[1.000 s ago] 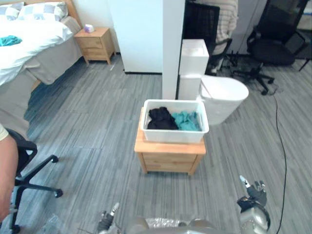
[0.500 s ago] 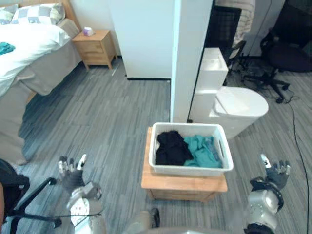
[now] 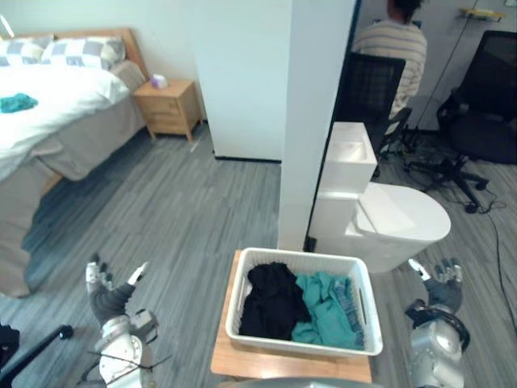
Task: Pick up the laundry basket with both hands and put the clothes into the washing machine.
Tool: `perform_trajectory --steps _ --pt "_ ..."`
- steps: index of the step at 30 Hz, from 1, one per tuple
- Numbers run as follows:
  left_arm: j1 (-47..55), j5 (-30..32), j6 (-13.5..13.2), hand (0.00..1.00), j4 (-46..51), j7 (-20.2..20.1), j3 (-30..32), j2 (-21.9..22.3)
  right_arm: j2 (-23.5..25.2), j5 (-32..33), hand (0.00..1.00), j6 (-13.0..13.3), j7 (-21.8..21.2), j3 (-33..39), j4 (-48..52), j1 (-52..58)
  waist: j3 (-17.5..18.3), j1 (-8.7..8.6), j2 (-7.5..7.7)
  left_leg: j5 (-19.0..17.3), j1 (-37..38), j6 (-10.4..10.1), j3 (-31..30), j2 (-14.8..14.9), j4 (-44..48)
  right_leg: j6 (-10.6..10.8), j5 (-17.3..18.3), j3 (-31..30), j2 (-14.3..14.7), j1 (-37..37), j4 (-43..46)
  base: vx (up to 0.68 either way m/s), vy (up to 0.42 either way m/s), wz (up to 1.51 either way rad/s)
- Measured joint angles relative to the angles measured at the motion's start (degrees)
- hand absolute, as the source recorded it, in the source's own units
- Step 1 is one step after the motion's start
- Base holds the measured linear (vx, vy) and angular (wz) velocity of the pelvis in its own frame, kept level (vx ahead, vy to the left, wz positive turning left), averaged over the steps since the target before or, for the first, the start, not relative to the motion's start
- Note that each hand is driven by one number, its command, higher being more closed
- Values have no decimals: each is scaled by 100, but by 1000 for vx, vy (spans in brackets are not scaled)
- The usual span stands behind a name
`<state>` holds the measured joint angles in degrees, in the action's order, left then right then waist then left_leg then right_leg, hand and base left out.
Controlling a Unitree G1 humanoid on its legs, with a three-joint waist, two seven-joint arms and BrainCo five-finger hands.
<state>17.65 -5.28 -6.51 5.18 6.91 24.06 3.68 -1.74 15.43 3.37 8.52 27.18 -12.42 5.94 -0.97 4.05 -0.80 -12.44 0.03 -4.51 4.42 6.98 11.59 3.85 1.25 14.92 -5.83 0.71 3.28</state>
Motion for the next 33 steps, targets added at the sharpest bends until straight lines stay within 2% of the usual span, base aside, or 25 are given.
perform_trajectory --steps 2,4,7,10,12,15,17,20,22,27,30,33 --pt "-130 -99 195 0 -10 -244 -89 -90 -96 -259 0 -194 -15 17 -229 -107 -75 2 102 111 -67 -28 -77 -10 -74 -36 -107 86 27 -32 -165 82 -42 20" --pt "-222 -185 378 0 -100 -490 -312 -425 -169 -494 0 -369 -107 133 -442 -230 -127 4 139 127 -134 -30 -136 -32 -81 -55 -140 136 53 -33 -240 36 -6 14" --pt "-498 -305 684 0 -447 -960 -574 -863 -367 -708 0 -563 -239 144 -802 -394 -204 0 114 187 -142 -17 -135 -88 -151 -51 -162 133 58 -32 -312 28 5 1" --pt "-945 -297 1034 0 -845 -1377 -876 -1173 -469 -680 0 -726 -443 150 -1329 -657 -463 4 84 251 -258 -5 -117 -90 -166 -93 -205 104 51 -206 -244 -45 0 -3" --pt "-1427 -296 1159 0 -1183 -1466 -1085 -1356 -508 -581 0 -765 -556 146 -1697 -919 -756 9 112 325 -436 -14 -117 -85 -150 -102 -218 101 18 -437 -94 -130 -4 0" --pt "-2586 79 1381 0 -1918 -1420 -1370 -1566 -639 -314 0 -857 -670 154 -2482 -1631 -1205 17 206 477 -1034 -15 -127 -82 16 -169 -264 96 -47 -1094 243 -191 -12 1" --pt "-3098 298 1481 0 -2290 -1347 -1504 -1574 -652 -136 0 -864 -757 154 -2613 -1833 -1490 34 207 477 -1099 -17 -127 -19 136 -191 -280 94 -44 -1125 304 -156 -44 -1" --pt "-3822 602 1515 0 -2710 -1226 -1786 -1585 -765 203 0 -868 -806 154 -2743 -2007 -1673 146 204 481 -1391 -25 -140 24 326 -192 -279 95 -42 -1418 512 -125 -36 -1" --pt "-4487 684 1510 0 -3187 -1162 -1959 -1698 -931 442 0 -877 -869 155 -3034 -2328 -1874 140 199 503 -1585 -61 -223 40 457 -192 -279 157 -51 -1545 605 -141 -39 11" --pt "-5949 822 1448 0 -4796 -972 -1935 -1967 -1093 901 0 -875 -884 109 -3567 -3233 -2143 126 222 499 -1972 -67 -267 133 683 -214 -293 236 -29 -1835 778 -110 -28 7" --pt "-6621 821 1346 0 -5459 -929 -1854 -2078 -1215 1161 0 -872 -882 109 -3638 -3689 -2283 127 240 503 -2146 -73 -259 198 826 -233 -306 313 -23 -1922 838 -35 -7 8" --pt "-6888 833 1256 0 -5716 -937 -1667 -2138 -1341 1310 0 -854 -881 109 -3679 -4005 -2309 137 262 503 -2220 -74 -264 201 862 -233 -307 360 -36 -1985 869 21 10 4"
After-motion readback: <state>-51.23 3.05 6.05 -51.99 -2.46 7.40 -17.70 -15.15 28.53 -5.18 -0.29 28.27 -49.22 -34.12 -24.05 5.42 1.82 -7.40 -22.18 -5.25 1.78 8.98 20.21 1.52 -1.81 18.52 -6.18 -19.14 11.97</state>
